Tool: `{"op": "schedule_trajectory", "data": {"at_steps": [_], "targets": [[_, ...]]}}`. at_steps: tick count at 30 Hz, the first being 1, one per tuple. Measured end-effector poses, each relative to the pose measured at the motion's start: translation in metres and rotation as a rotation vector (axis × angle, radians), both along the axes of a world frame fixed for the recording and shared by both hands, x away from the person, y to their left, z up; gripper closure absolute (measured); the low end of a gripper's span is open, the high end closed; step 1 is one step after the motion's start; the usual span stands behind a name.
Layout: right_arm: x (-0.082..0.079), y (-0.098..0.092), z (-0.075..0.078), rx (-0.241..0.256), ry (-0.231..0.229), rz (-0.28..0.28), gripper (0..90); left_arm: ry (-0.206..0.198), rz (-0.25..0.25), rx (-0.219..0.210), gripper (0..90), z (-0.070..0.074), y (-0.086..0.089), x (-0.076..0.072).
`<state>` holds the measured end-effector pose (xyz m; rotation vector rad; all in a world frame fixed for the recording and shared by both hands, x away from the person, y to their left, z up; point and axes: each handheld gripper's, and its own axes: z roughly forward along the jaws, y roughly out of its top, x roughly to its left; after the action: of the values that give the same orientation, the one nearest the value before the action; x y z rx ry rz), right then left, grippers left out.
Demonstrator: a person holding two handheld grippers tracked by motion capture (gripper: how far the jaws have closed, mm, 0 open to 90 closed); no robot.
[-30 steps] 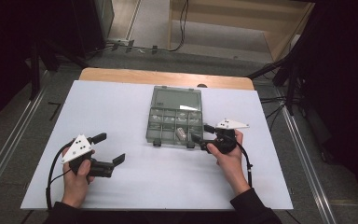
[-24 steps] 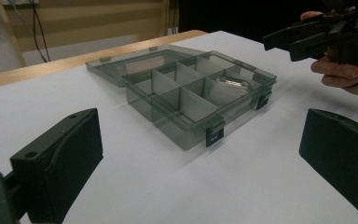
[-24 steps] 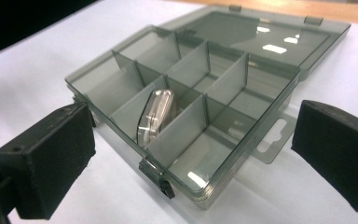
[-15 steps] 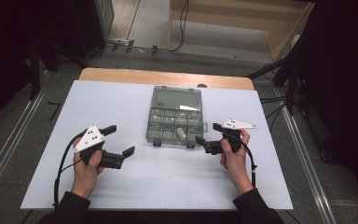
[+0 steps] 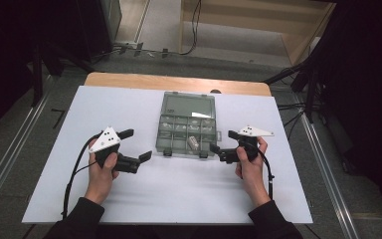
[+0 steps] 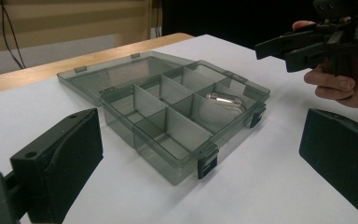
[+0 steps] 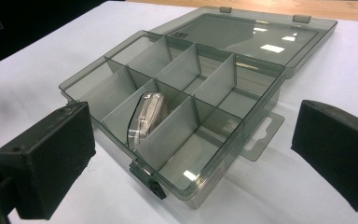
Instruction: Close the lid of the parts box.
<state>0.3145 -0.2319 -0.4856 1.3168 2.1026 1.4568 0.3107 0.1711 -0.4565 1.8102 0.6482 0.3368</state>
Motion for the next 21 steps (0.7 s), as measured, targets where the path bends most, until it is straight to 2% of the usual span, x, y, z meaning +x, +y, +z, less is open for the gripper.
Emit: {"op": "schedule_trajectory", "data": {"at_steps": [4,21], "targets": [[0.001,0.0,0.003,0.005,-0.008,-0.004,0.0,0.015,-0.005,-0.016,1.7,-0.002,-0.005,0.007],[0.017,0.005,0.011,0.009,-0.005,-0.013,0.0,0.027,-0.005,-0.023,1.8,0.0,-0.024,0.038]]}}
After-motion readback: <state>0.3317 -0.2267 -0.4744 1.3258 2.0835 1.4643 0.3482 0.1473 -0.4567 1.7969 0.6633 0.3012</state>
